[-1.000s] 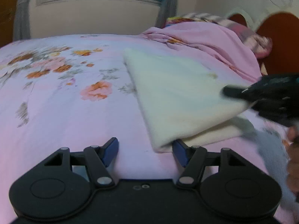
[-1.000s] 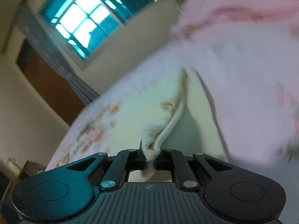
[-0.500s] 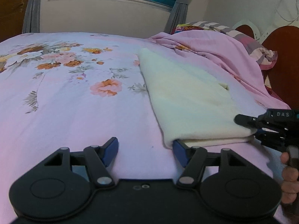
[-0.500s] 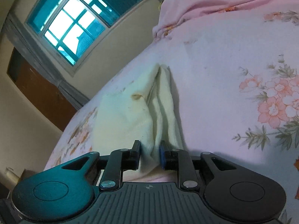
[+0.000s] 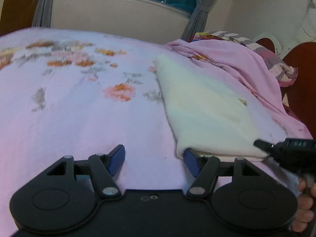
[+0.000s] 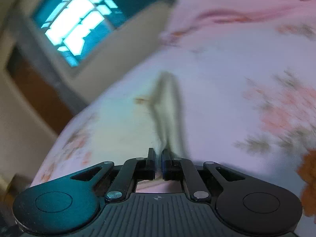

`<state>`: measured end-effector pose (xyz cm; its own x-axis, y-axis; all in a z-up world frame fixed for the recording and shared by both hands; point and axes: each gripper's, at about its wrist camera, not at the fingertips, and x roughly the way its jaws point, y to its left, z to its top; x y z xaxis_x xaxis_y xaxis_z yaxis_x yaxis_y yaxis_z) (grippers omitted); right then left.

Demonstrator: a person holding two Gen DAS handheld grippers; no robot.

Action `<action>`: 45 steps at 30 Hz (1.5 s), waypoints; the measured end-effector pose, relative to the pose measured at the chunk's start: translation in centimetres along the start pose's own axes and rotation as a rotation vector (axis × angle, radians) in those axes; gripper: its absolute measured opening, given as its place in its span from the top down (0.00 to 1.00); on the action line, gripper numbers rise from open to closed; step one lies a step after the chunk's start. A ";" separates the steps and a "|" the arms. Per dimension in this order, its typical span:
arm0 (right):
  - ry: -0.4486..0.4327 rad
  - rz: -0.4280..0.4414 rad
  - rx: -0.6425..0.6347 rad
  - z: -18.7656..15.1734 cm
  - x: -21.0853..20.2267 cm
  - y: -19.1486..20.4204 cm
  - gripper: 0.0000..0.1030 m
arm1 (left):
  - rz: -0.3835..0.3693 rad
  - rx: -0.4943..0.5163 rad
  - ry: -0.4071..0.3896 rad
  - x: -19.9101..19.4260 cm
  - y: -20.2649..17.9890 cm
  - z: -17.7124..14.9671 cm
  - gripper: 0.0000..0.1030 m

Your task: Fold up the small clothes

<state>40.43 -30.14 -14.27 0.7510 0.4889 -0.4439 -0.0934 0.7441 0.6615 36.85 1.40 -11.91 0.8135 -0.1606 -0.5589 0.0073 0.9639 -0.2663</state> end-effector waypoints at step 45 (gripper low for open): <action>0.062 0.083 -0.061 7.0 5.6 -1.3 0.61 | -0.122 -0.115 0.023 4.1 7.1 5.8 0.37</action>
<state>49.35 -31.55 -13.37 0.6970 0.5761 -0.4271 -0.1947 0.7252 0.6604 43.63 8.86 -11.57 0.7971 -0.2809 -0.5346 0.0372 0.9064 -0.4208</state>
